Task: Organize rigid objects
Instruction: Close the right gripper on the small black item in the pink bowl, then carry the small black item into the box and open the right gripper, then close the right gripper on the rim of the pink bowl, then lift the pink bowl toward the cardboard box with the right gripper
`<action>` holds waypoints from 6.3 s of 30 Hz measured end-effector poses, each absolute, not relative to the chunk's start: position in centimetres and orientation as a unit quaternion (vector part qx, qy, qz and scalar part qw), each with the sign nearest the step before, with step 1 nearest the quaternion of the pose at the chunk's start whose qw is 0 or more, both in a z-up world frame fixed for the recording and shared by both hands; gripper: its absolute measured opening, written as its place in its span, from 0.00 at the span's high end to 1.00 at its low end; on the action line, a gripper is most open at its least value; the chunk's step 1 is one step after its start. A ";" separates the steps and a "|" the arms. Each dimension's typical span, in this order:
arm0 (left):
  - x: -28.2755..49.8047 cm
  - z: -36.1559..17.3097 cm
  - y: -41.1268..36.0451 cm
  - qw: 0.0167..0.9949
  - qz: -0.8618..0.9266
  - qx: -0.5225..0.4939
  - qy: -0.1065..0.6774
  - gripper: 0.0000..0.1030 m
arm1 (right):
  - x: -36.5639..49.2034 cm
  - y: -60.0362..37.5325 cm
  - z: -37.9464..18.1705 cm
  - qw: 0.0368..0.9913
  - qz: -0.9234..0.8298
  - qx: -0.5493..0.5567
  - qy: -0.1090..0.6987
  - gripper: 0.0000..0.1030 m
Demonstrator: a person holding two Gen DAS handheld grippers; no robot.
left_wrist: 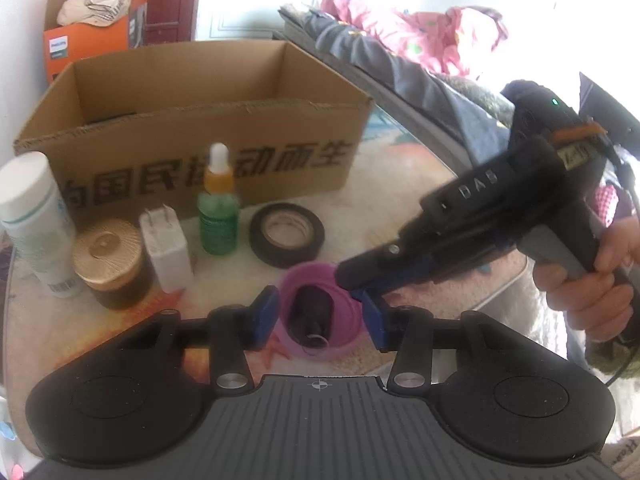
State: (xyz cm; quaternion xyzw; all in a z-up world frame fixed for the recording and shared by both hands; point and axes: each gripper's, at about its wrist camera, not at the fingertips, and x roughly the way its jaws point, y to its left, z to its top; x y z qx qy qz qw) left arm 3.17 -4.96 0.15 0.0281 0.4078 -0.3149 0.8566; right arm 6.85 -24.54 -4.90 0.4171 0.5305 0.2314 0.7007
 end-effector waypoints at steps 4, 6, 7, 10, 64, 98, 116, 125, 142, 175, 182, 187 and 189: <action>3.5 -0.9 -5.8 0.851 -0.317 0.028 0.418 0.61 | 7.3 -23.5 -5.4 0.692 0.233 0.417 0.541 0.75; 3.6 -1.5 -6.1 0.849 -0.311 0.026 0.426 0.64 | 7.7 -23.0 -5.5 0.690 0.230 0.408 0.552 0.75; 3.7 -1.6 -6.2 0.849 -0.308 0.025 0.428 0.65 | 7.9 -22.9 -5.6 0.688 0.226 0.404 0.559 0.75; 3.5 -1.9 -6.1 0.848 -0.310 0.017 0.429 0.65 | 8.2 -22.6 -5.6 0.687 0.215 0.392 0.573 0.73; 3.5 4.9 -2.5 0.886 -0.282 -0.066 0.361 0.63 | 7.7 -19.0 4.4 0.812 0.284 0.258 0.440 0.83; 17.7 8.5 4.3 0.923 -0.136 -0.045 0.357 0.59 | 31.8 -11.6 2.3 0.747 0.308 0.302 0.506 0.85; 5.8 7.3 1.3 0.903 -0.256 -0.016 0.344 0.17 | 9.3 -23.7 6.4 0.834 0.266 0.287 0.390 0.73; 3.2 0.3 -3.3 0.861 -0.285 0.026 0.421 0.12 | 2.6 -23.5 0.0 0.869 0.152 0.240 0.406 0.49; 2.3 -3.3 -6.4 0.862 -0.274 0.090 0.416 0.35 | 4.0 -20.0 -4.5 0.863 0.171 0.194 0.434 0.78; 2.6 -3.8 -10.4 0.860 -0.282 0.130 0.405 0.29 | 3.2 -22.2 -4.6 0.877 0.155 0.196 0.411 0.79; 2.5 -3.8 -10.6 0.861 -0.281 0.132 0.402 0.31 | 3.0 -22.3 -4.6 0.876 0.153 0.199 0.411 0.78; 2.2 -3.7 -10.5 0.862 -0.284 0.132 0.399 0.31 | 2.8 -22.4 -4.5 0.876 0.149 0.199 0.413 0.78; 2.1 -3.6 -10.6 0.862 -0.285 0.133 0.397 0.31 | 2.7 -22.4 -4.5 0.877 0.148 0.201 0.412 0.78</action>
